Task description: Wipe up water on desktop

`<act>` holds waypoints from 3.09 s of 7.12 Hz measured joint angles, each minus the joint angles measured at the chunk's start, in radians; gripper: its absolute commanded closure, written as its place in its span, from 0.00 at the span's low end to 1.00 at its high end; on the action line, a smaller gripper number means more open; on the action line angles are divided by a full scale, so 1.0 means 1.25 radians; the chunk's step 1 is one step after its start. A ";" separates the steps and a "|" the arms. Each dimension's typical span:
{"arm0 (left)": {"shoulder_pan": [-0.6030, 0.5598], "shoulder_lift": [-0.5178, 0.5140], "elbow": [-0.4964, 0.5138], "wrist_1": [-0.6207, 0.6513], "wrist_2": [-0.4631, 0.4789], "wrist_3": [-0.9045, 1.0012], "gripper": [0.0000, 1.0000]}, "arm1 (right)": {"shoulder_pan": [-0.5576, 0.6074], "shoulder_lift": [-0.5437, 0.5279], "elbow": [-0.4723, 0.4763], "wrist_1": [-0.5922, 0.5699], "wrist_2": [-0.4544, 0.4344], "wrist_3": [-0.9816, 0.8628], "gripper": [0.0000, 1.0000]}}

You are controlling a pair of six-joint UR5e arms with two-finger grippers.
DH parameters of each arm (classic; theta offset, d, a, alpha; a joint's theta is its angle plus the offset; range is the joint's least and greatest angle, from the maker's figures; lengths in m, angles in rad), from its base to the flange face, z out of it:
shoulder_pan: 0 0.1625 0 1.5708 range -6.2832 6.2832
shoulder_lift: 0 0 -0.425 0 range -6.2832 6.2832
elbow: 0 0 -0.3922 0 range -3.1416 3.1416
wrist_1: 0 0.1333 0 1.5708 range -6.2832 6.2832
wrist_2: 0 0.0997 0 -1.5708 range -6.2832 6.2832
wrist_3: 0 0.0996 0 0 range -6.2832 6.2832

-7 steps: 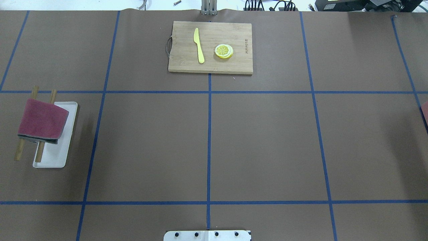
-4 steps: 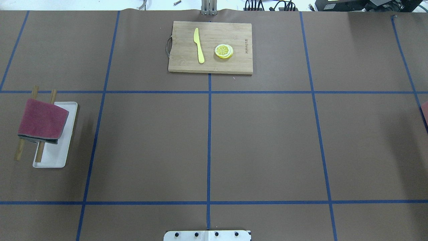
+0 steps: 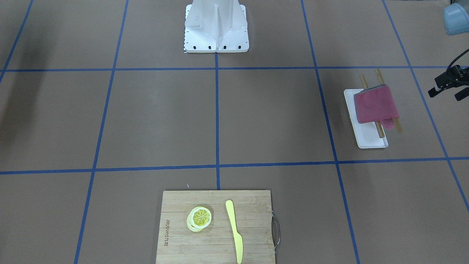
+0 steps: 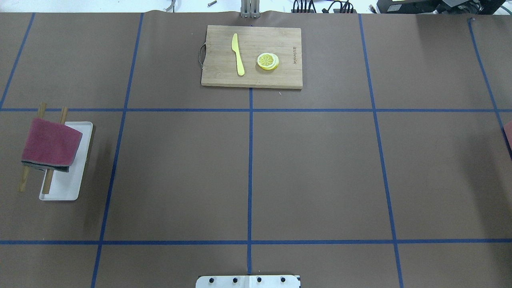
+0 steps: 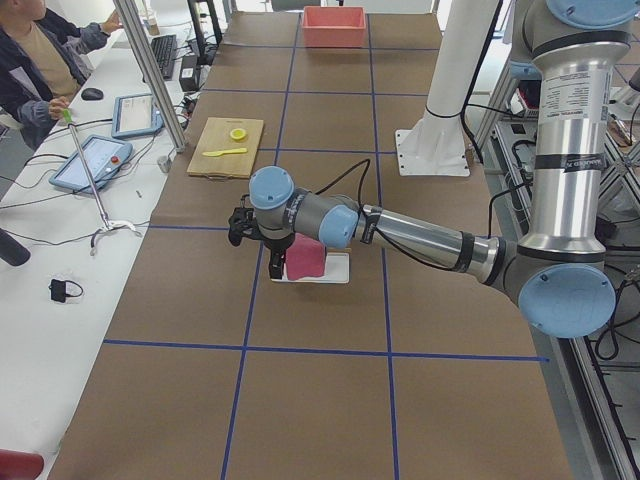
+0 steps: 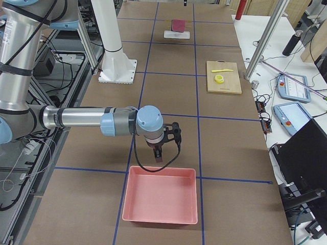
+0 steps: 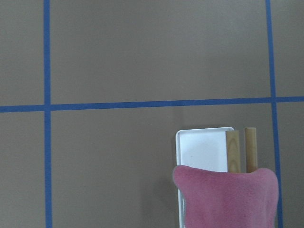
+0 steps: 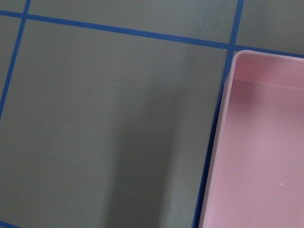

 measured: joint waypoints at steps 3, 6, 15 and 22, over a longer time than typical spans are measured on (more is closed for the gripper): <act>0.055 -0.004 -0.005 -0.037 0.002 -0.061 0.06 | -0.004 -0.008 -0.001 0.032 0.002 0.000 0.00; 0.107 -0.037 0.003 -0.053 0.052 -0.095 0.02 | -0.011 -0.010 -0.002 0.033 0.003 0.000 0.00; 0.192 -0.039 0.011 -0.057 0.125 -0.252 0.52 | -0.040 -0.013 -0.005 0.032 0.003 0.000 0.00; 0.194 -0.034 0.012 -0.058 0.126 -0.255 0.71 | -0.043 -0.013 -0.008 0.031 0.003 -0.001 0.00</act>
